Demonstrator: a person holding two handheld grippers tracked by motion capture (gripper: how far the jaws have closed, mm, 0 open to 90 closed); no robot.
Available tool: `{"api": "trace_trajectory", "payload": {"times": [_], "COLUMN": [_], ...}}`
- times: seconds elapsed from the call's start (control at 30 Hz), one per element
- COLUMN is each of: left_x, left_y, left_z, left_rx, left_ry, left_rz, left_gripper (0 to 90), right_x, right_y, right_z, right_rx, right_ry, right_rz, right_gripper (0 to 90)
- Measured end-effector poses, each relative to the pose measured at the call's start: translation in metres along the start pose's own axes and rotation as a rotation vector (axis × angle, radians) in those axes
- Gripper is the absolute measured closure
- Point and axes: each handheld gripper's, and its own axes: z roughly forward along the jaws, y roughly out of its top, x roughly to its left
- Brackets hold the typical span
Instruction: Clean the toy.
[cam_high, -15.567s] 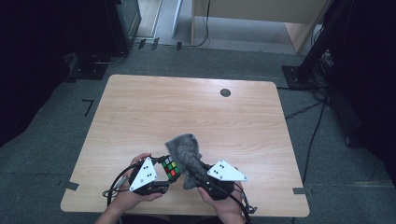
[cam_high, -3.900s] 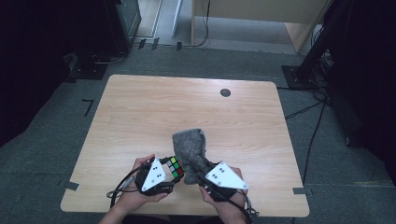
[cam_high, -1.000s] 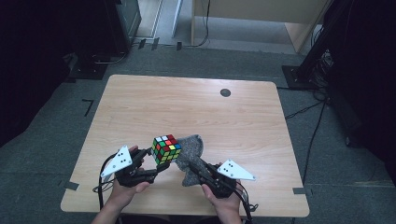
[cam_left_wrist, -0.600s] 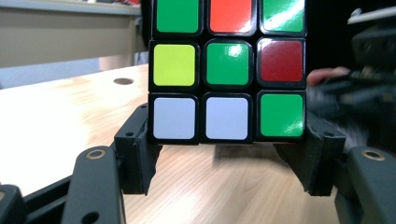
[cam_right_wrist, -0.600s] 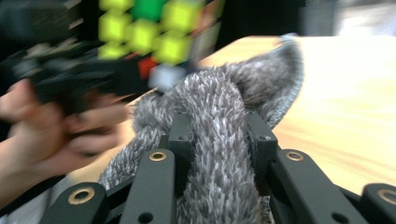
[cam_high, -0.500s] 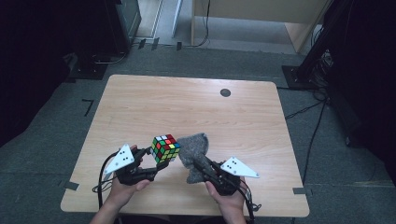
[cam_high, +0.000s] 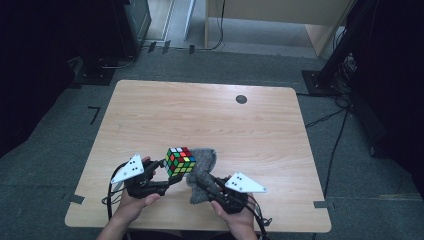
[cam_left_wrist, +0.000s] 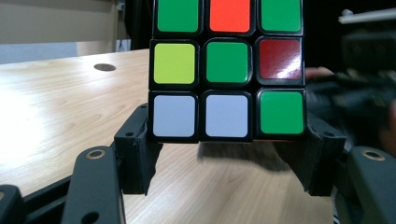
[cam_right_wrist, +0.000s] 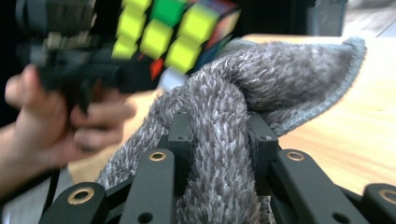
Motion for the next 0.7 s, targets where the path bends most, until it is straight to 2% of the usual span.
{"api": "trace_trajectory", "payload": {"times": [0.03, 0.1, 0.2, 0.27, 0.33, 0.37, 0.4, 0.47, 0.53, 0.63, 0.7], "left_x": [-0.001, -0.004, -0.005, -0.003, -0.001, 0.0, 0.001, 0.005, 0.011, 0.022, 0.029], "left_y": [0.0, -0.001, -0.002, -0.002, -0.002, -0.002, -0.003, -0.007, -0.013, -0.02, -0.025], "left_z": [0.001, 0.004, 0.007, 0.006, 0.006, 0.007, 0.007, 0.011, 0.016, 0.021, 0.023], "left_rx": [0.003, 0.019, 0.036, 0.047, 0.065, 0.087, 0.103, 0.161, 0.23, 0.284, 0.32], "left_ry": [-0.003, -0.006, 0.008, 0.034, 0.09, 0.141, 0.173, 0.265, 0.345, 0.407, 0.446], "left_rz": [0.011, 0.022, 0.031, 0.028, 0.041, 0.049, 0.057, 0.08, 0.077, -0.007, -0.037], "left_gripper": [34.2, 34.2, 34.2, 34.2, 34.2, 34.2, 34.2, 34.1, 34.1, 34.0, 34.0], "right_x": [-0.004, -0.006, -0.002, -0.002, -0.007, -0.012, -0.017, -0.026, -0.035, -0.044, -0.047], "right_y": [0.003, 0.003, -0.002, -0.004, -0.004, -0.003, -0.001, 0.001, 0.001, -0.004, -0.009], "right_z": [-0.004, -0.005, 0.002, 0.007, 0.005, 0.002, -0.002, -0.008, -0.013, -0.012, -0.009], "right_rx": [-0.028, -0.034, 0.031, 0.082, 0.09, 0.086, 0.08, 0.082, 0.104, 0.157, 0.196], "right_ry": [-0.007, 0.005, 0.047, 0.023, -0.03, -0.06, -0.112, -0.189, -0.278, -0.351, -0.388], "right_rz": [0.031, 0.046, 0.011, -0.017, -0.005, 0.006, 0.003, -0.022, -0.063, -0.086, -0.11], "right_gripper": [70.2, 70.2, 70.1, 69.9, 69.8, 69.7, 69.7, 69.5, 69.5, 68.9, 68.7]}}
